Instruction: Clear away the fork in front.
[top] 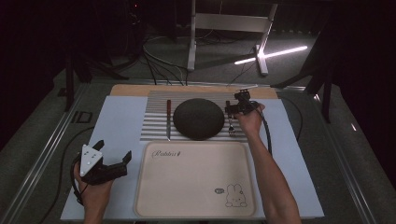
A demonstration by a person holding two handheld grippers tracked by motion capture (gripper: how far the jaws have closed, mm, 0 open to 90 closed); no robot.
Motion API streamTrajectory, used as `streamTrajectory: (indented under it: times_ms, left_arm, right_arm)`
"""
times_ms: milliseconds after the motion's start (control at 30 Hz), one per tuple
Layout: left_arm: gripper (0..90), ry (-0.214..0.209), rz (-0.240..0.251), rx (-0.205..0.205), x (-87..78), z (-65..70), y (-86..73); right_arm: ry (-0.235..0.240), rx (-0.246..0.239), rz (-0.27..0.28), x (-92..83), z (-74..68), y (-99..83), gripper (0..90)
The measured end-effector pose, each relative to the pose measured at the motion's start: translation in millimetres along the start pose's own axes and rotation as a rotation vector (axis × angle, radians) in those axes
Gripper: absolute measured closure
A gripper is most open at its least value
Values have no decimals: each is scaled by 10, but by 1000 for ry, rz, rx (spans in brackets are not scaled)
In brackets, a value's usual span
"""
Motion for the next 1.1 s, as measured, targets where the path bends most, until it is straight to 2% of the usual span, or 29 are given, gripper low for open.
streamTrajectory:
  times_ms: [267,300,333,400,467,500,567,600,767,833,900,933,1100]
  left_arm:
    - [1,-1,0,-3,-9,5,-3]
    - [1,-1,0,-5,-11,2,-4]
    - [1,-1,0,-5,-11,2,-4]
    - [1,0,1,-6,-12,-2,-4]
    - [1,0,-1,-7,-10,-4,-6]
    - [1,0,-1,-7,-11,-5,-6]
    - [0,-1,0,-7,-12,-6,-6]
    - [1,-1,0,-7,-11,-6,-7]
    - [0,-2,-2,-6,-9,-7,-10]
    - [0,-2,-2,-7,-8,-3,-11]
    - [1,-2,-4,-6,-6,2,-14]
    - [1,-2,-4,-4,-4,8,-15]
    - [1,-4,-7,3,0,21,-19]
  right_arm:
    - [-5,12,-26,93,-7,-45,244]
    - [-6,22,-30,121,-14,-52,288]
    - [-6,22,-30,121,-14,-52,288]
    - [-6,27,-36,153,-21,-64,354]
    - [15,25,-53,206,-31,-85,441]
    - [15,25,-53,206,-31,-85,441]
    - [23,31,-55,234,-31,-96,506]
    - [27,29,-75,268,-28,-121,560]
    - [20,28,-91,287,-9,-146,654]
    - [13,12,-114,257,13,-157,760]
    - [16,6,-127,248,16,-165,771]
    - [-3,-26,-157,221,28,-186,776]
    - [-3,-28,-223,138,48,-252,777]
Point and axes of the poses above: each handheld gripper's, and its own axes: x roughly forward along the jaws, y roughly out of its top, z roughly to its right, the point moved 7 cm from there along x, roughly forward along the jaws, and after that the axes turned 15 degrees about y, right-handed, at the moved point
